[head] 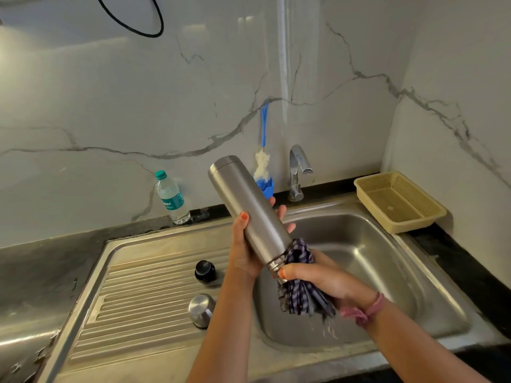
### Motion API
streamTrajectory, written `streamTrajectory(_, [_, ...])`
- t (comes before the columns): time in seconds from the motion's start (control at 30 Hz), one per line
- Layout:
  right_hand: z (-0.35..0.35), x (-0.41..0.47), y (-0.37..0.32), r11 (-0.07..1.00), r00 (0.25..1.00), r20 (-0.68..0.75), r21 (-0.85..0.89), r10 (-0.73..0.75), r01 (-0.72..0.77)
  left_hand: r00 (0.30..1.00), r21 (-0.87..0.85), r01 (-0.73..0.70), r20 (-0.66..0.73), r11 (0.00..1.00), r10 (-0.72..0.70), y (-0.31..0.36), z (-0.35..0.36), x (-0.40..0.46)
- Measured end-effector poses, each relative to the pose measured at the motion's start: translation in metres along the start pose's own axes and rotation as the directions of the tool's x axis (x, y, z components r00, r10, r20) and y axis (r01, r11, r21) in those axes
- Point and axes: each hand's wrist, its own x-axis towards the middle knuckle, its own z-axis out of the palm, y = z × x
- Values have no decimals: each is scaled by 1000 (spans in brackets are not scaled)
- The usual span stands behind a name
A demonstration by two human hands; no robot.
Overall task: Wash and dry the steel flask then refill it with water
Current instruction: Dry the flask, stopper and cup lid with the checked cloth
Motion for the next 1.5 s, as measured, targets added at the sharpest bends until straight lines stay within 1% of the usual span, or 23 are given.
streamTrajectory(0.07, [4,-1,0,966,979,-166,-249,-117,74,984,169,18,-176,985,12,4,1,0])
streamTrajectory(0.13, [4,-2,1,760,915,-280,-648,-290,42,956,263,-5,-281,965,82,4,5,2])
streamTrajectory(0.17, [1,1,4,629,893,-282,-778,-351,2,946,263,-13,-310,965,97,2,7,2])
streamTrajectory(0.2, [-1,2,5,562,884,-267,-827,-383,-7,938,249,-16,-332,968,101,-1,8,1])
streamTrajectory(0.23, [-5,5,8,570,901,-242,-821,-360,7,936,230,-19,-339,973,98,-2,9,-1])
streamTrajectory(0.27, [-9,6,6,656,932,-201,-753,-303,52,948,207,-25,-305,978,88,-4,8,-3])
streamTrajectory(0.37, [-18,0,4,978,999,30,-206,-36,42,997,5,-74,-33,997,74,-11,-2,-6])
streamTrajectory(0.43, [-17,-5,7,989,976,212,121,53,-80,983,-161,-68,156,985,93,-13,-4,-5])
streamTrajectory(0.5, [-12,-6,13,977,970,243,196,29,-78,964,-195,-53,245,979,101,-9,-2,-3])
streamTrajectory(0.57, [-4,-5,16,989,995,95,149,-11,-3,986,-67,-45,157,997,55,-5,-2,-3])
streamTrajectory(0.6, [0,-3,16,997,998,-20,62,-52,53,999,20,-33,38,999,32,-3,-3,-2])
streamTrajectory(0.67, [0,-1,17,945,949,-242,-301,-202,125,980,130,-58,-180,990,81,2,-2,0])
streamTrajectory(0.73, [-6,2,16,690,891,-265,-720,-369,71,959,145,-70,-264,987,107,3,2,2])
streamTrajectory(0.77, [-11,5,17,572,888,-217,-818,-406,61,949,135,-52,-302,989,91,1,4,2])
streamTrajectory(0.8, [-15,7,16,532,905,-184,-845,-384,54,940,117,-40,-333,992,77,-2,5,0])
streamTrajectory(0.83, [-19,7,15,595,930,-165,-801,-328,68,939,94,-42,-337,995,71,-5,5,-1])
streamTrajectory(0.93, [-26,4,16,950,997,-27,-308,-70,58,977,-4,-125,-174,992,122,-12,-3,-5])
streamTrajectory(1.0, [-31,1,22,998,990,121,-12,66,-65,989,-68,-147,-25,987,146,-14,-5,-5])
streamTrajectory(1.07, [-30,-2,25,994,984,154,47,89,-97,991,-65,-132,27,989,134,-13,-4,-5])
streamTrajectory(1.17, [-21,0,22,996,999,-35,-79,31,-34,988,65,-110,-101,992,117,-9,-2,-3])
streamTrajectory(1.23, [-14,3,15,952,975,-191,-300,-118,56,964,161,-72,-244,984,110,-8,1,-2])
streamTrajectory(1.33, [2,8,14,763,916,-275,-645,-292,50,930,230,-36,-347,973,116,-11,8,-2])
streamTrajectory(1.5, [22,14,4,515,826,-334,-855,-454,-62,927,247,-50,-349,968,137,-1,19,0])
